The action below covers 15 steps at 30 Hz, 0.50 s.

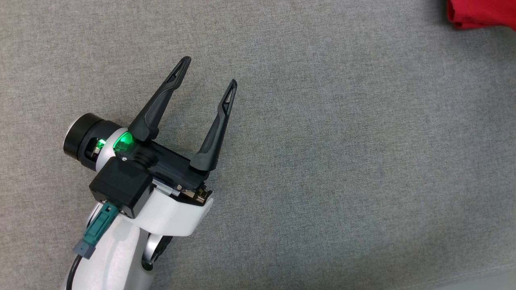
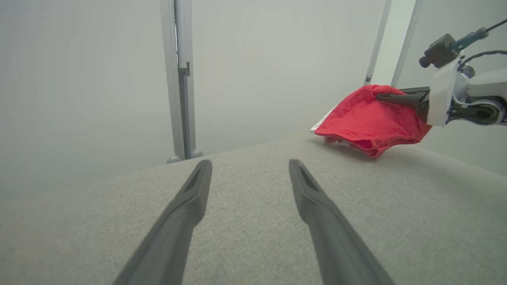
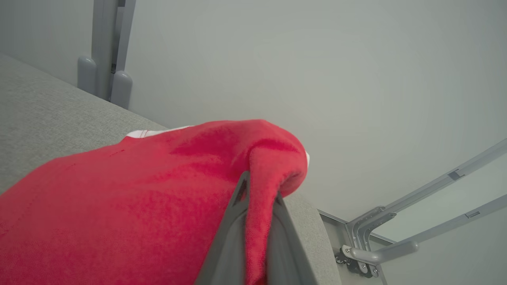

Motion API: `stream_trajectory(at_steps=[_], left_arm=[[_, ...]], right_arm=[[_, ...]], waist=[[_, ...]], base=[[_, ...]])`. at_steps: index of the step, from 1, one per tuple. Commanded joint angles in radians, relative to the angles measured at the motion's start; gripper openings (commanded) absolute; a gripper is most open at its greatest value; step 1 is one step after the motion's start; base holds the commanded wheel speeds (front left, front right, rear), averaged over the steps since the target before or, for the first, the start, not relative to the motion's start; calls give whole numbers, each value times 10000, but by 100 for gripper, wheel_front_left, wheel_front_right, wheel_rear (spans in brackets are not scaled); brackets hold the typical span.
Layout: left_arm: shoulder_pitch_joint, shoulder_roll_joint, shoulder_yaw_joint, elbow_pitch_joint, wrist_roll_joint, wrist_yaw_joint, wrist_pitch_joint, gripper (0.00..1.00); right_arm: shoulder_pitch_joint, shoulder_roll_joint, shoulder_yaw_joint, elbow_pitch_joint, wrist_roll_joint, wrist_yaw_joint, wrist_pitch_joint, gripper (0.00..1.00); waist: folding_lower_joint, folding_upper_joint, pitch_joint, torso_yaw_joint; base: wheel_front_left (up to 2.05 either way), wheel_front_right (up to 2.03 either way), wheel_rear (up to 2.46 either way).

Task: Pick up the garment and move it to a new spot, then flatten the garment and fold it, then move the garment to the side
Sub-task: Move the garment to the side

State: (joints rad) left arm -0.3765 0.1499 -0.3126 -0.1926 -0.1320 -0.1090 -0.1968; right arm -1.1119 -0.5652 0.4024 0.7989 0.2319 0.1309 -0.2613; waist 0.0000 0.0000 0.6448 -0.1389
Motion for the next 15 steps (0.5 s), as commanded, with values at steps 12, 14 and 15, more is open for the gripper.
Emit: stream_trajectory(at_steps=[12,14,15], left_arm=[[-7,142,-92,-178,24,127,136,100],[-25,151,-126,-190,15,127,157,100],[-46,157,-140,-199,7,125,169,100]], right_arm=[[-214,-145,-34,455,-614,-2,-56,0],[-293,-70,-286,574,-972,-2,-56,71],[-355,-41,-484,561,-1167,-2,-56,100]], waist=[[0,0,-3,-47],[0,0,-7,-39],[0,0,-5,-33]], base=[[0,0,0],[0,0,0],[0,0,0]])
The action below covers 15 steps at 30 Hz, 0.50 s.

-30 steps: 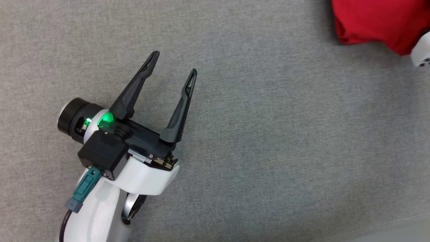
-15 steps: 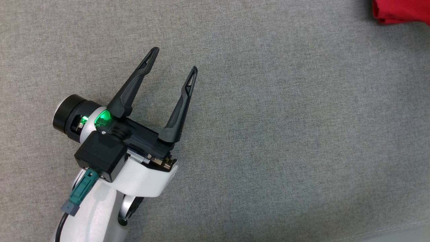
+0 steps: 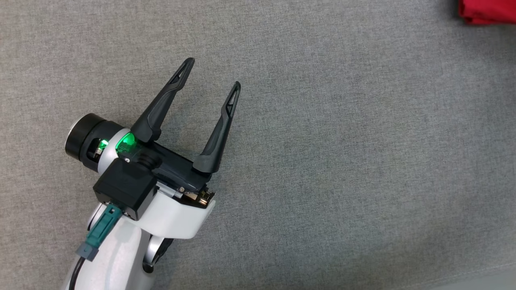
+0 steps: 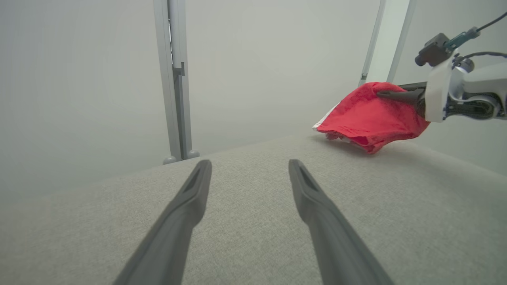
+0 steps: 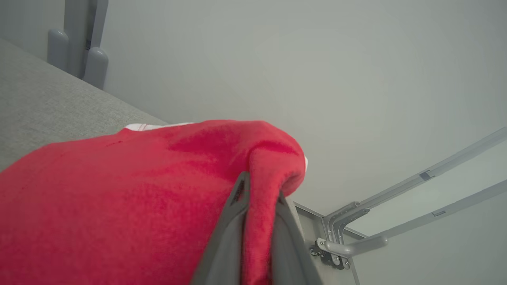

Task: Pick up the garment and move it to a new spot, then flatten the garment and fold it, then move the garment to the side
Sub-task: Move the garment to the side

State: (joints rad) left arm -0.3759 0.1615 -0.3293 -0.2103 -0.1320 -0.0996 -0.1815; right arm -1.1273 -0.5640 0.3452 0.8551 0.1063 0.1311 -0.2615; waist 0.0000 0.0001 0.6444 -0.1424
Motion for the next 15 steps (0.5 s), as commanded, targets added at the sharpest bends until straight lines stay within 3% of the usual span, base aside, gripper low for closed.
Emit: stream_trajectory(at_steps=[1,10,15], left_arm=[[-76,45,17,-25,-2,30,6,100],[-1,39,-46,95,-120,87,-54,100],[112,6,-20,196,-209,168,-163,100]], right_arm=[[-215,-19,-216,-56,-128,-5,-54,100],[406,1022,-2720,-1141,-2409,-4,-54,100],[1038,2093,-3050,-2308,-2667,-4,-54,100]], waist=[[0,-1,0,10],[0,-1,-244,16],[0,-1,-524,-37]], base=[[0,0,0],[0,0,0],[0,0,0]])
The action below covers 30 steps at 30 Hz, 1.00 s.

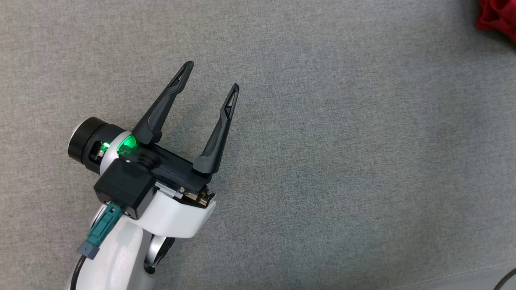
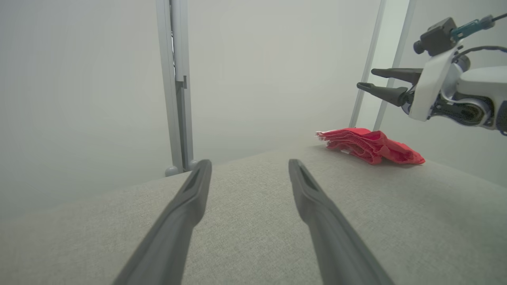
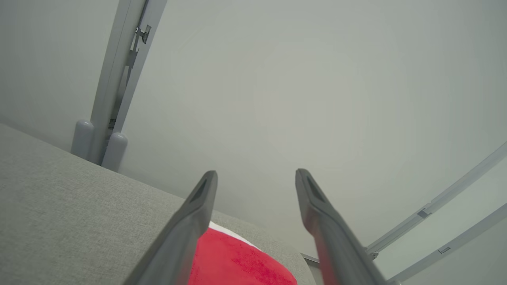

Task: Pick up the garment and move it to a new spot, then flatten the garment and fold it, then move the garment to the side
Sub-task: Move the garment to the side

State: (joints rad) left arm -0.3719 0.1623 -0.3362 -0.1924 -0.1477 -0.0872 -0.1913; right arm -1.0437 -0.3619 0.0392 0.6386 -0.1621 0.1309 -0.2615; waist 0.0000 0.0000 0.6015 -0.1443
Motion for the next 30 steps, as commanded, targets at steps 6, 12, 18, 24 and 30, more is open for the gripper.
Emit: stream_trajectory(at_steps=[6,12,18,24,30], left_arm=[[199,-127,170,268,-282,212,-224,100],[500,-379,562,791,-815,514,-416,100],[880,-563,957,1733,-1286,793,-569,100],[1277,-659,1280,2295,-1609,848,-695,100],[1777,-789,1789,2664,-1805,785,-747,100]], right_arm=[[1023,1138,656,-1077,946,-2,-52,100],[2014,1769,1680,-1407,2214,-2,-52,100],[3122,1879,2470,-1622,3053,-2,-54,100],[4240,1914,2233,-2199,3482,-2,-52,100],[5570,2040,2027,-3009,3613,-2,-52,100]], waist=[[0,0,-519,51],[0,0,-1151,218],[0,0,-2126,536],[0,0,-2936,826],[0,0,-3794,1105]], base=[[0,0,0],[0,0,0],[0,0,0],[0,0,0],[0,0,0]])
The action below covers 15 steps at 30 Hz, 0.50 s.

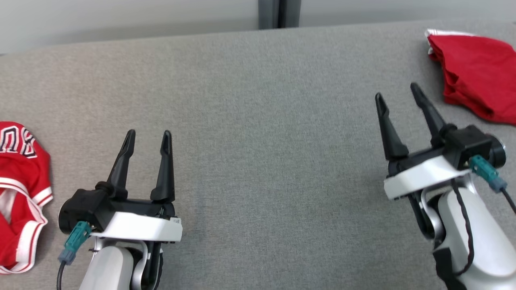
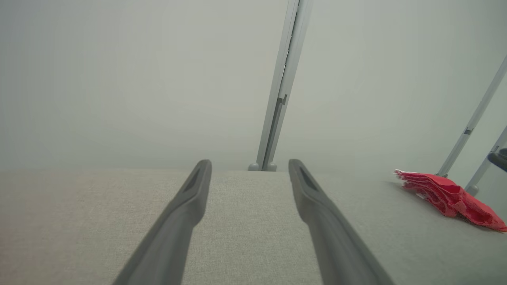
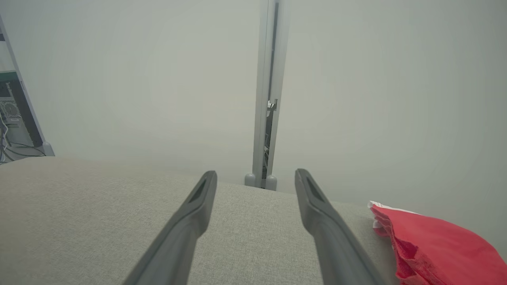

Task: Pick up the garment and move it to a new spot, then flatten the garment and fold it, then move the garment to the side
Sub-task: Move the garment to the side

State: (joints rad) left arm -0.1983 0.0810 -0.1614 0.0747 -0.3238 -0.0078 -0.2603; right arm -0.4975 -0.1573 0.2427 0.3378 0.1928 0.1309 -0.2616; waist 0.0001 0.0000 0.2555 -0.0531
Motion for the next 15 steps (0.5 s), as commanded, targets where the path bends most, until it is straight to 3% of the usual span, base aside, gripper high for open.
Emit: stream_trajectory(at_steps=[1,15], left_arm=[[162,-3,135,5,-41,-28,-57,100],[1882,-239,1140,-112,668,-525,-40,100]], right_arm=[[333,47,-27,-121,125,-2,-51,100],[3179,255,-576,-1479,653,-2,-51,100]], waist=[[-1,0,-463,225],[-1,0,-1914,575]], base=[[0,0,0],[0,0,0]])
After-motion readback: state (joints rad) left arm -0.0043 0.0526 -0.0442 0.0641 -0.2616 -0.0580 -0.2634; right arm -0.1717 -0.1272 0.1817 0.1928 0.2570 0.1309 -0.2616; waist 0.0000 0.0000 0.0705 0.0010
